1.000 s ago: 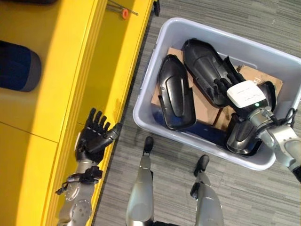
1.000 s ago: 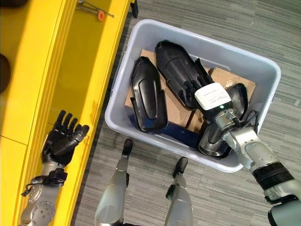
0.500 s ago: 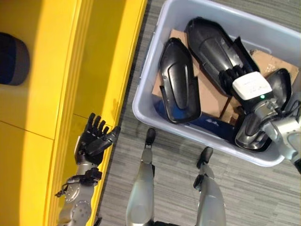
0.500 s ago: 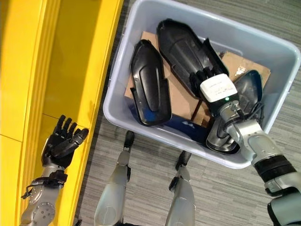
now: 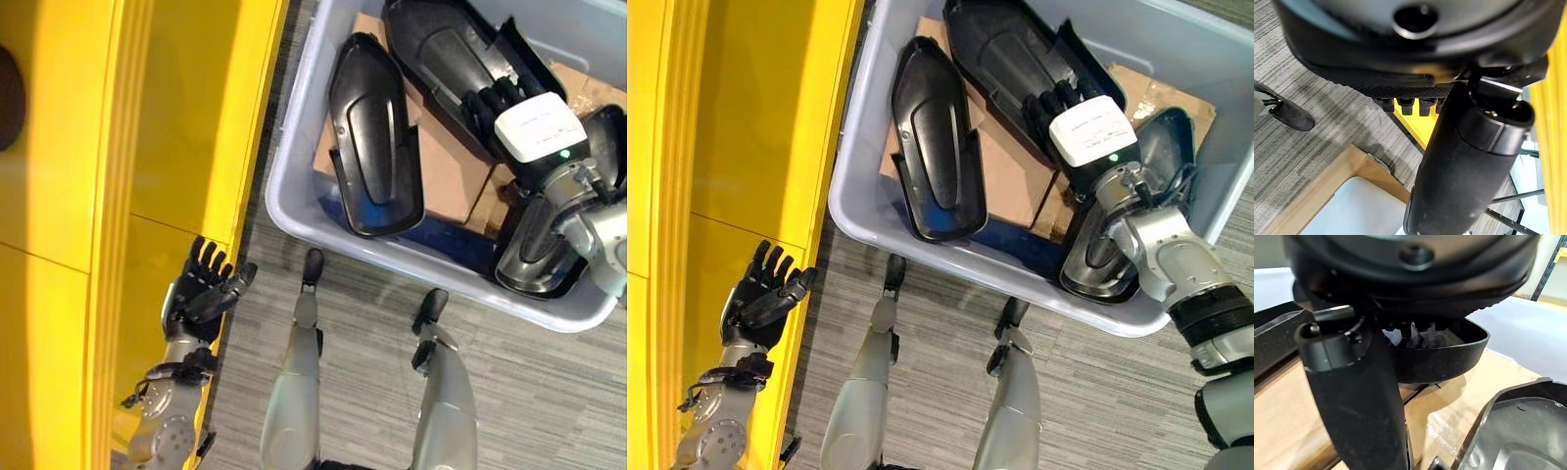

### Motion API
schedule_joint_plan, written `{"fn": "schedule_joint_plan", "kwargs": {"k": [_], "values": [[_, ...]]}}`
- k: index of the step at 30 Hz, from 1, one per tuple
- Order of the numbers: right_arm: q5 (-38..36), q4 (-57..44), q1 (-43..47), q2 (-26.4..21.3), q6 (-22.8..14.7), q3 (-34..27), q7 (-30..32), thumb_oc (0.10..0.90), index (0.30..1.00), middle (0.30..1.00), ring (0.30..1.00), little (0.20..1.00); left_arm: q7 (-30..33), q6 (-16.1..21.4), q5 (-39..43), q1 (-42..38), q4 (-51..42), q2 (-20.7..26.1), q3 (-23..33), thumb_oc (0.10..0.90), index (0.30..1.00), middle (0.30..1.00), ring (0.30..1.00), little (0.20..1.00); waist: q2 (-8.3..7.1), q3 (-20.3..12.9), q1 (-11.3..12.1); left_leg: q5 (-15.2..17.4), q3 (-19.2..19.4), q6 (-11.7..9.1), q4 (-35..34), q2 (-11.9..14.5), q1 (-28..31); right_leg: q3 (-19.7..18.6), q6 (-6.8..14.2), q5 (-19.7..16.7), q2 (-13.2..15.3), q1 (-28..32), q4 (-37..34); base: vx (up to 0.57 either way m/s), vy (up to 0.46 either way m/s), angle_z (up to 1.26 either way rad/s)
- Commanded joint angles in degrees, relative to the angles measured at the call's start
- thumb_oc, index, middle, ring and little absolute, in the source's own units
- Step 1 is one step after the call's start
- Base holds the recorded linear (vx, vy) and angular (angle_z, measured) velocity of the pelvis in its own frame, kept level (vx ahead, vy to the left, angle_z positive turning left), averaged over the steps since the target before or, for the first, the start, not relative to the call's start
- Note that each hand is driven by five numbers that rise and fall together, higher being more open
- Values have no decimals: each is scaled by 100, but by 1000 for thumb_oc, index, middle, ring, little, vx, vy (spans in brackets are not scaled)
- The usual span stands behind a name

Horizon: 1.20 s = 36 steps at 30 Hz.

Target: Move parts from the plastic box to the shelf.

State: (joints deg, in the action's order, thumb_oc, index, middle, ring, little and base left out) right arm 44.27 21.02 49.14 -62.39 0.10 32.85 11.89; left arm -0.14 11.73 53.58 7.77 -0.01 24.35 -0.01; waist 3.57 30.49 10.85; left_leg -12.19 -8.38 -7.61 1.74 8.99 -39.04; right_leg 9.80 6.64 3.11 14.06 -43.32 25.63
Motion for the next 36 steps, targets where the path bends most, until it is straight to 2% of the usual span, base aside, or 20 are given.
{"fn": "schedule_joint_plan", "kwargs": {"k": [1,5,16,25,31,34,36], "values": [[126,899,409,-162,280,649,69,400,300,300,300,300,107,543,-162,94,-316,191,73,900,1000,1000,1000,1000,-140,-70,86,240,192,-156,82,284,296,-42,52,-965,29,492,-1084,36,-10,4],[220,862,270,-69,243,695,27,400,300,300,300,300,120,555,-186,58,-267,164,75,900,1000,1000,1000,1000,-153,-70,61,275,192,-136,71,247,330,-17,54,-946,44,533,-1093,17,3,6],[334,575,-356,215,210,337,177,400,300,300,300,300,169,602,-239,-38,-262,128,-9,900,1000,1000,1000,1000,-230,-70,53,346,188,-113,49,176,535,24,79,-973,88,815,-1204,-1,5,2],[256,228,-495,162,224,111,265,400,300,300,300,300,152,571,-297,-55,-253,164,-19,900,1000,1000,1000,1000,-311,-70,66,342,212,-111,-57,166,870,56,95,-1024,92,1168,-1339,0,0,0],[57,-1139,-1158,5,44,-875,460,400,300,300,300,300,66,477,-363,-94,-238,140,33,900,1000,1000,1000,1000,-469,-70,18,362,247,-107,-274,172,1617,114,136,-1061,101,1977,-1614,2,3,2],[34,-1472,-1401,45,-14,-1211,509,400,300,300,300,300,41,452,-382,-101,-213,142,45,900,1000,1000,1000,1000,-483,-70,28,357,256,-105,-351,165,1875,144,150,-1076,107,2263,-1732,15,6,0],[3,-1899,-1689,159,-69,-1584,599,400,300,300,300,300,24,404,-422,-100,-169,106,63,900,1000,1000,1000,1000,-530,-195,0,350,291,-107,-468,163,2179,162,170,-1085,104,2603,-1907,59,22,-1]]}}
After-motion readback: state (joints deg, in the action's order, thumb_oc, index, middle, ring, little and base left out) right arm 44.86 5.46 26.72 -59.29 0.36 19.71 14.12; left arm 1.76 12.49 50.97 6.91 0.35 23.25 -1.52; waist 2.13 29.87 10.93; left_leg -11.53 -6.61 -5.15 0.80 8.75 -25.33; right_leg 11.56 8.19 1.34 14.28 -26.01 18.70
